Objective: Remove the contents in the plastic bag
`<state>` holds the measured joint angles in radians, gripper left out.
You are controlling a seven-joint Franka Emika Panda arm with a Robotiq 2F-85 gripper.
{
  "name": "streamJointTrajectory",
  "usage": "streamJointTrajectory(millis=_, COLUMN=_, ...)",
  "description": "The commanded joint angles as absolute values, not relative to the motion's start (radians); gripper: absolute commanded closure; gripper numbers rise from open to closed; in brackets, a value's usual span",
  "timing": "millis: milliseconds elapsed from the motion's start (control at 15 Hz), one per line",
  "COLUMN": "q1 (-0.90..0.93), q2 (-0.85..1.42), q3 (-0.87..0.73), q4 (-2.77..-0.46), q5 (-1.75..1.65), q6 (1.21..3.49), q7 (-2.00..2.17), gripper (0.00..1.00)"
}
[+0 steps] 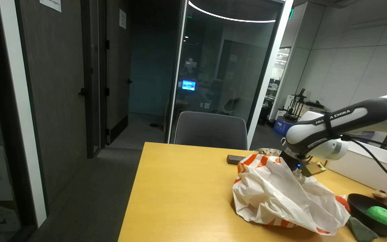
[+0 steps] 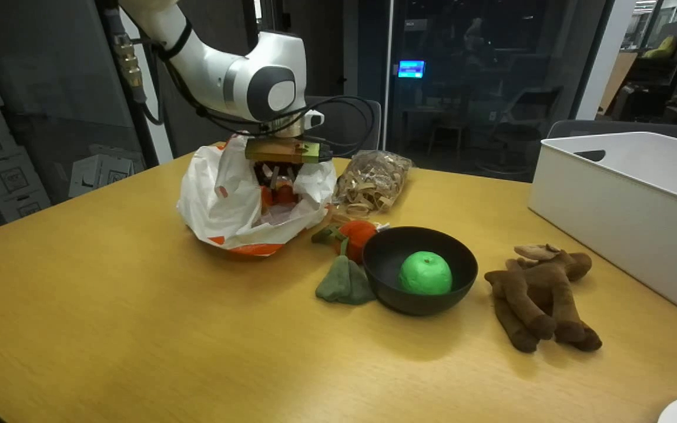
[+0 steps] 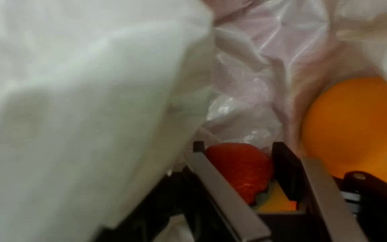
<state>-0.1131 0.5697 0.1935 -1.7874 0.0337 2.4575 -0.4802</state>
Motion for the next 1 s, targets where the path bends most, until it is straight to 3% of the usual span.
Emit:
streamJointTrajectory(millis=0, q1=-0.119, q2=0.464, q3=0.212, q4=-1.794, q5=0.091, q6=2.234, q7=-0.496, gripper=0.73)
streamJointTrajectory(millis=467, q1=-0.077, q2=0.348, q3=0.165, q4=-1.775, q5=0.108, q6=1.963, q7=-0.466, gripper=0.73)
streamJointTrajectory(millis=933, q1=0.001, q2=0.24, q3=0.08, q4=-1.858, q5=-0.129, q6=2.041, q7=-0.291, gripper=0.73)
